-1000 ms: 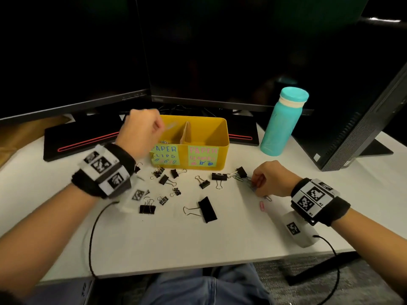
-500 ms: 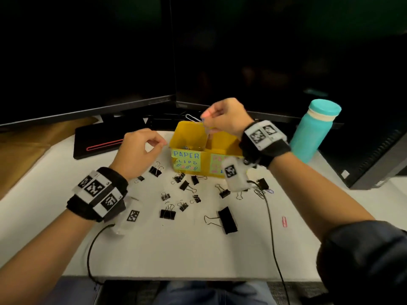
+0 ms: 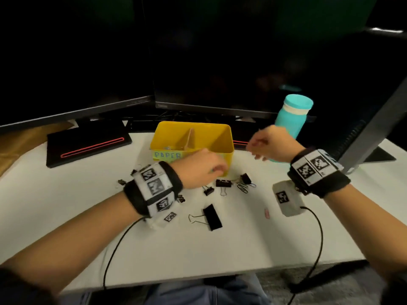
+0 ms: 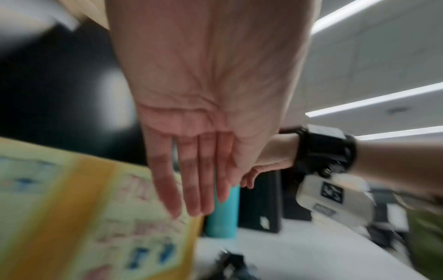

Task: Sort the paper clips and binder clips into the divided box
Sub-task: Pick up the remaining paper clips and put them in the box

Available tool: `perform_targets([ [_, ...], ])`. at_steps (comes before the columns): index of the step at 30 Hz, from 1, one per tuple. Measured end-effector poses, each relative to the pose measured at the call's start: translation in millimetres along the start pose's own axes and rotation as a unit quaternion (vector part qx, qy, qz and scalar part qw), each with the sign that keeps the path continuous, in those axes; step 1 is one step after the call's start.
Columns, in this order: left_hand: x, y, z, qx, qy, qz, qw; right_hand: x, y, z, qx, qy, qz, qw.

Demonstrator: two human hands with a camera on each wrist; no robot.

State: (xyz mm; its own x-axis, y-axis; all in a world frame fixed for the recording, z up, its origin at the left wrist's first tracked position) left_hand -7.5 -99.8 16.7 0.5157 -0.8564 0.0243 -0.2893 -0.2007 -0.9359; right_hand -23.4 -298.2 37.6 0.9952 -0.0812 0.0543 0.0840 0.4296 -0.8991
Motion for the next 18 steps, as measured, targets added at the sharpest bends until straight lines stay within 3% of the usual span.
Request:
perform_targets([
  [3,30,39,-18,0.078,0.014,0.143,0.987,-22,28,-36,-0.049,0.042,0.13,0.989],
  [5,38,58,-17,0.133,0.015,0.192,0.972,-30,44,-44,-0.079,0.021,0.141,0.987],
  [8,43,69,-18,0.194,0.025,0.198,0.96,-32,53,-44,-0.091,-0.009,0.126,0.988],
  [13,31,70,-26,0.225,0.049,0.2,0.952,-20,60,-44,-0.084,0.004,0.091,0.992],
  [18,14,68,-23,0.207,0.054,0.207,0.955,-4,68,-31,-0.121,-0.066,0.148,0.979],
])
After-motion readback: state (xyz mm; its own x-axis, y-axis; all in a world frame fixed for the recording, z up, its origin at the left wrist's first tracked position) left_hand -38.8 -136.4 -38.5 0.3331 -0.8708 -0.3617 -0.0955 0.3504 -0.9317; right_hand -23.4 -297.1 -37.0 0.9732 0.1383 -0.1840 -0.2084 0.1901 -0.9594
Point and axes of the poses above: each hand's wrist, its own x-axis towards the middle knuckle, its own y-axis out of the palm, z = x × y, the point moved 3 cm from there along x, towards the middle knuckle
